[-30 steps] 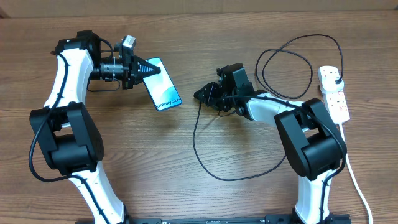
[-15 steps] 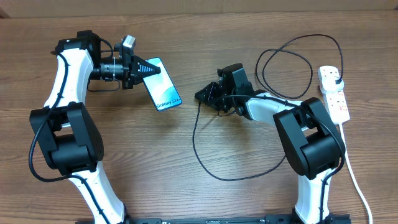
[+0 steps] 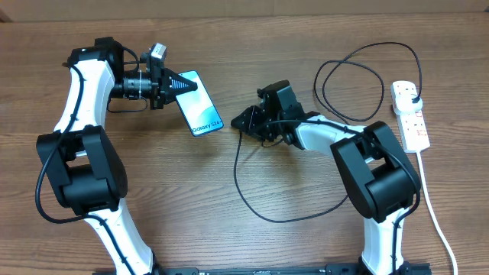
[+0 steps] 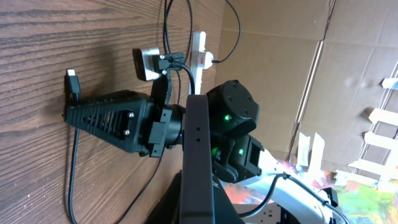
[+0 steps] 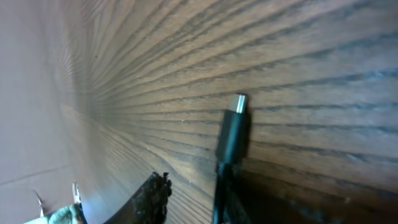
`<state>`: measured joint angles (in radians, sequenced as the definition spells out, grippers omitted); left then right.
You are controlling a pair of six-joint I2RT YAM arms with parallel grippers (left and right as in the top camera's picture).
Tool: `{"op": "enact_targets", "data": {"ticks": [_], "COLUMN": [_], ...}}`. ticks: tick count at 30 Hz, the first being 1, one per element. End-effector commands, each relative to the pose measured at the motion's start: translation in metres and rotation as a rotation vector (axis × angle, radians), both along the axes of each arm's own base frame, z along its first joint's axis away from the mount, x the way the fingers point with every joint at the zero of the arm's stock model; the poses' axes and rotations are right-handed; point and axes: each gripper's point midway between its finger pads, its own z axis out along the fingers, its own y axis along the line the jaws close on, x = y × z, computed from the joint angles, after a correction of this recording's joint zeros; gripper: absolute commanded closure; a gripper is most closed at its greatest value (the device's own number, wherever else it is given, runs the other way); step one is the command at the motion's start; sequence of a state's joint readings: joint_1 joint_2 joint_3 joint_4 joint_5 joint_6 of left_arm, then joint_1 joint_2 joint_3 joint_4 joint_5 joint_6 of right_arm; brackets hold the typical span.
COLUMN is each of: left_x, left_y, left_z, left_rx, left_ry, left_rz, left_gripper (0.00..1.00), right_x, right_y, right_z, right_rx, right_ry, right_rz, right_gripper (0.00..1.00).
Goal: Plug charger to phone and switch on socket
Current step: 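Lower the right gripper toward the black cable's USB-C tip, then close the right gripper on the cable tip and lift it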
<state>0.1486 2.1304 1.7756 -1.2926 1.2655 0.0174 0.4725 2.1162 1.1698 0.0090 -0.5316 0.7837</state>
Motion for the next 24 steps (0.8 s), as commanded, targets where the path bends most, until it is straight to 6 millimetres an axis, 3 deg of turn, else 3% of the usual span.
{"op": "enact_targets", "data": {"ticks": [1, 5, 11, 16, 20, 24], "left_x": [0.004, 0.004, 0.003, 0.003, 0.003, 0.002], "left_y": [0.000, 0.000, 0.000, 0.000, 0.001, 0.000], "left_z": [0.018, 0.018, 0.018, 0.017, 0.014, 0.018], "left_rx": [-0.059, -0.059, -0.060, -0.058, -0.040, -0.063], "left_ry": [-0.017, -0.017, -0.014, -0.007, -0.003, -0.001], "left_rz": [0.015, 0.015, 0.015, 0.017, 0.016, 0.017], "left_gripper": [0.96, 0.96, 0.96, 0.96, 0.96, 0.96], "right_x": [-0.014, -0.015, -0.007, -0.012, -0.013, -0.009], "right_y": [-0.017, -0.016, -0.011, -0.006, -0.005, -0.001], "right_z": [-0.049, -0.057, -0.050, -0.041, -0.025, 0.008], "right_rx": [-0.101, -0.093, -0.063, 0.021, 0.121, 0.243], "right_ry": [0.097, 0.121, 0.090, 0.120, 0.100, -0.006], "right_rz": [-0.049, -0.060, -0.068, -0.018, 0.071, 0.189], "right_gripper": [0.75, 0.89, 0.95, 0.96, 0.96, 0.96]}}
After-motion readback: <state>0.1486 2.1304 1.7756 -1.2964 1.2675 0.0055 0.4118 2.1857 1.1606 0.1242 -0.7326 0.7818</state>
